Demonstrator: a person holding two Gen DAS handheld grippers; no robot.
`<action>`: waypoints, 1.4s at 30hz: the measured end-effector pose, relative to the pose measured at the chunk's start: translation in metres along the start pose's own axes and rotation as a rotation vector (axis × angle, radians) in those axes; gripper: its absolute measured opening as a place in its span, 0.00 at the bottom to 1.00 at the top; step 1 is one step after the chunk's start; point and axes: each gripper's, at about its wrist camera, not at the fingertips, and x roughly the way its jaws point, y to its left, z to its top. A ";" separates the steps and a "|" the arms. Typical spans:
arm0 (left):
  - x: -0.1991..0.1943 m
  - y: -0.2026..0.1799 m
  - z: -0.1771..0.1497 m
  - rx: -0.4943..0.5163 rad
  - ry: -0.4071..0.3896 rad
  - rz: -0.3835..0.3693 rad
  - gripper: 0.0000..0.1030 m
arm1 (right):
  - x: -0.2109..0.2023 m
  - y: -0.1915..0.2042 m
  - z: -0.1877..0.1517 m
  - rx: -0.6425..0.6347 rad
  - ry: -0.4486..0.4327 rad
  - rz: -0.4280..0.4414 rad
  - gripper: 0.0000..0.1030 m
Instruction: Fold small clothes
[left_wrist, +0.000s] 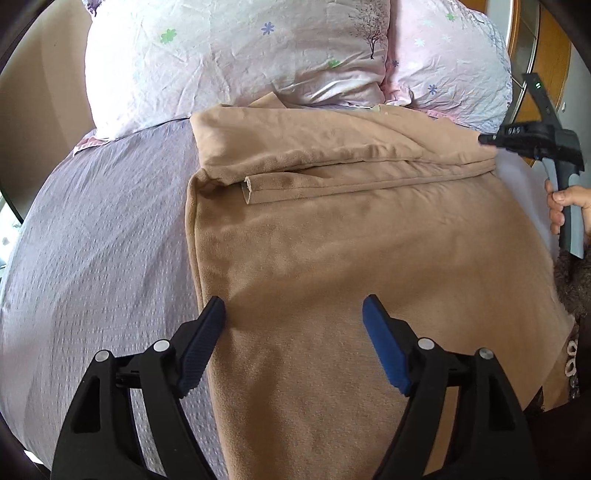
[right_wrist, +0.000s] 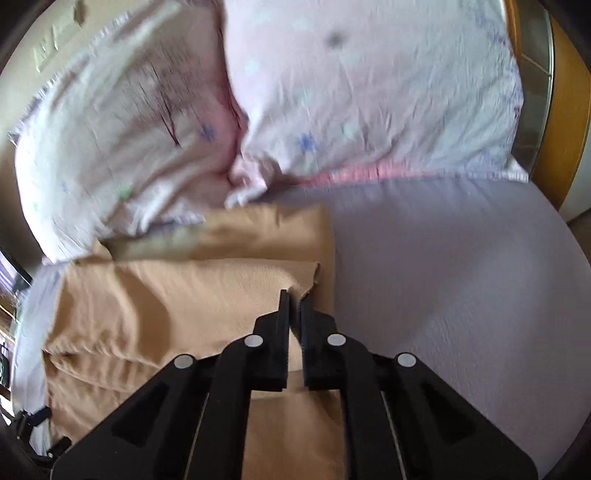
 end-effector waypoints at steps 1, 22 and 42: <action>-0.001 -0.001 0.000 0.001 0.000 0.001 0.77 | -0.006 -0.003 0.000 0.031 -0.029 0.026 0.11; -0.073 0.036 -0.047 -0.132 -0.135 -0.243 0.81 | -0.083 -0.018 -0.058 -0.066 -0.059 0.551 0.85; -0.066 0.078 -0.172 -0.314 -0.024 -0.562 0.81 | -0.085 -0.106 -0.266 -0.037 0.259 0.825 0.94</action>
